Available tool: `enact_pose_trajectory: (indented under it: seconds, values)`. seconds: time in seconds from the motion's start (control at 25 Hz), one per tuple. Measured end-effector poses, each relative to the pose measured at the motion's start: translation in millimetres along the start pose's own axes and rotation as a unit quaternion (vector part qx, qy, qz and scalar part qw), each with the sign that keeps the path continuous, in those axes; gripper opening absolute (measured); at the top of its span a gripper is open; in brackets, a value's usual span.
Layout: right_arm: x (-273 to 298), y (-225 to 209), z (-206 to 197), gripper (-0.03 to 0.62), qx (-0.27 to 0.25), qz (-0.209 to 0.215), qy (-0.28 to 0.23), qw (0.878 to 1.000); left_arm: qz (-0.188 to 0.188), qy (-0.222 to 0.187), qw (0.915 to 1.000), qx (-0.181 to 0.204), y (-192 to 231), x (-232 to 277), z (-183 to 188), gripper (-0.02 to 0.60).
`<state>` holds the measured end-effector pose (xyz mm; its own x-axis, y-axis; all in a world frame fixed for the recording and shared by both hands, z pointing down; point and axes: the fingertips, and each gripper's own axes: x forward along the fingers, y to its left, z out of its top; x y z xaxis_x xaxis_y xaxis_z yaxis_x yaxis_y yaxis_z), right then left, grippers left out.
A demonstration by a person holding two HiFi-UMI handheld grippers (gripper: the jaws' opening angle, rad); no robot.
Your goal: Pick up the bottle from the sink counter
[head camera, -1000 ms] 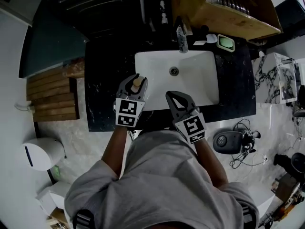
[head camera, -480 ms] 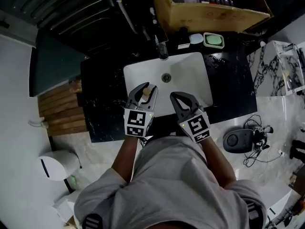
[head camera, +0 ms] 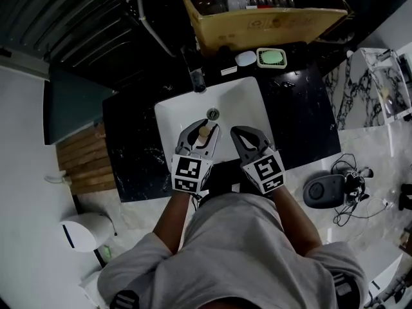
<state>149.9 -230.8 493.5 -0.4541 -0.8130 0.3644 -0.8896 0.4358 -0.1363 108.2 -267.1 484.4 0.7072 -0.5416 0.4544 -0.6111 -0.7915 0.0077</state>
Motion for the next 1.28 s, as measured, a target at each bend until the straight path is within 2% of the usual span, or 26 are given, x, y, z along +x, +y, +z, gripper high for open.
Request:
enact_pose_trajectory:
  seconds: [0.28, 0.48, 0.68, 0.84, 0.96, 1.12, 1.28]
  values:
    - [-20, -33, 32, 0.009, -0.029, 0.011, -0.005, 1.000, 0.023, -0.008, 0.9997, 0.000, -7, 11, 30, 0.123]
    - [-23, -51, 62, 0.009, -0.076, 0.033, -0.019, 0.996, 0.043, -0.027, 0.9987, -0.011, -13, 18, 58, 0.123]
    - [-22, -61, 84, 0.009, -0.087, 0.056, -0.040, 0.994, 0.082, -0.034, 0.9961, -0.007, -9, 16, 84, 0.123]
    - [-22, -64, 92, 0.009, -0.082, 0.056, -0.049, 0.994, 0.089, -0.041, 0.9951, -0.012, -12, 7, 96, 0.123]
    - [-18, -67, 120, 0.009, -0.095, 0.040, -0.082, 0.991, 0.087, -0.057, 0.9945, 0.005, -4, 7, 112, 0.123]
    - [-43, -68, 144, 0.009, -0.113, -0.004, -0.133, 0.985, 0.091, -0.077, 0.9929, 0.004, -8, -8, 121, 0.123]
    - [-54, -67, 149, 0.009, -0.091, -0.039, -0.153, 0.983, 0.100, -0.081, 0.9917, 0.002, -6, -24, 128, 0.123]
